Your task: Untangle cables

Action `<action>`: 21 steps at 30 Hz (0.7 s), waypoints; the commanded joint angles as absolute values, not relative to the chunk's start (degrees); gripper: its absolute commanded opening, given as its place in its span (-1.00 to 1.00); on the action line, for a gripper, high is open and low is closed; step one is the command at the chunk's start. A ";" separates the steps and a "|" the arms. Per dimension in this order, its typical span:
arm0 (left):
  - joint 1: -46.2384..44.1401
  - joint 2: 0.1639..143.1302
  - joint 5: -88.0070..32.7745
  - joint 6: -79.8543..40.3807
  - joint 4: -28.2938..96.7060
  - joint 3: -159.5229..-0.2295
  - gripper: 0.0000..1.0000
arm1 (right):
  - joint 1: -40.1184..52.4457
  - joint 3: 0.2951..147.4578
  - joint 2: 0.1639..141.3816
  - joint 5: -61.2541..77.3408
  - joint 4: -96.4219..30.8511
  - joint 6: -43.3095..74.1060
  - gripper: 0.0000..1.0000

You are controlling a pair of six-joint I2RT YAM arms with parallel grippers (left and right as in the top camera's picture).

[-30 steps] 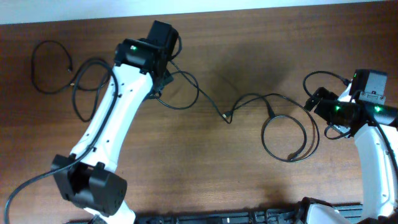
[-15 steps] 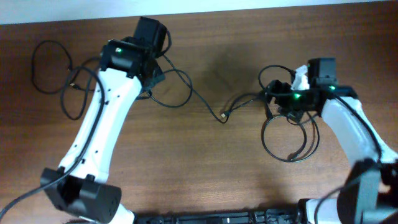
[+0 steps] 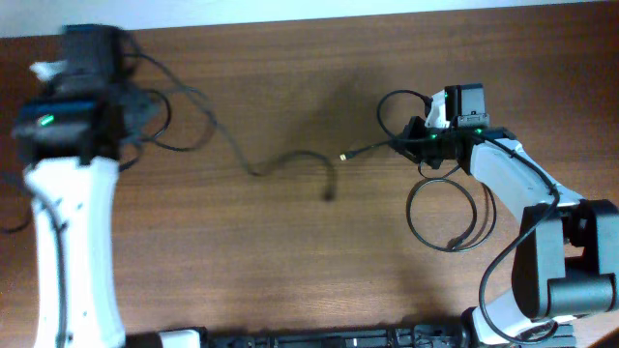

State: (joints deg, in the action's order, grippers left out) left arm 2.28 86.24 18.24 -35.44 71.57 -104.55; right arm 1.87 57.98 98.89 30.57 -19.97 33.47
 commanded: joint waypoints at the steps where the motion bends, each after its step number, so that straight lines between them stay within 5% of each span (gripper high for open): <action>1: 9.15 79.40 22.39 -23.22 65.39 -106.89 -1.00 | 2.24 58.41 99.07 30.83 -22.09 33.28 -0.92; 21: 51.03 81.38 36.34 -44.36 75.75 -106.87 -1.00 | 2.24 58.41 99.07 27.16 -30.94 33.30 -0.90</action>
State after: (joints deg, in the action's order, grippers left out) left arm 47.97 78.67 35.53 -37.71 74.54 -106.30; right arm 1.87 57.98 98.96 27.92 -30.72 33.47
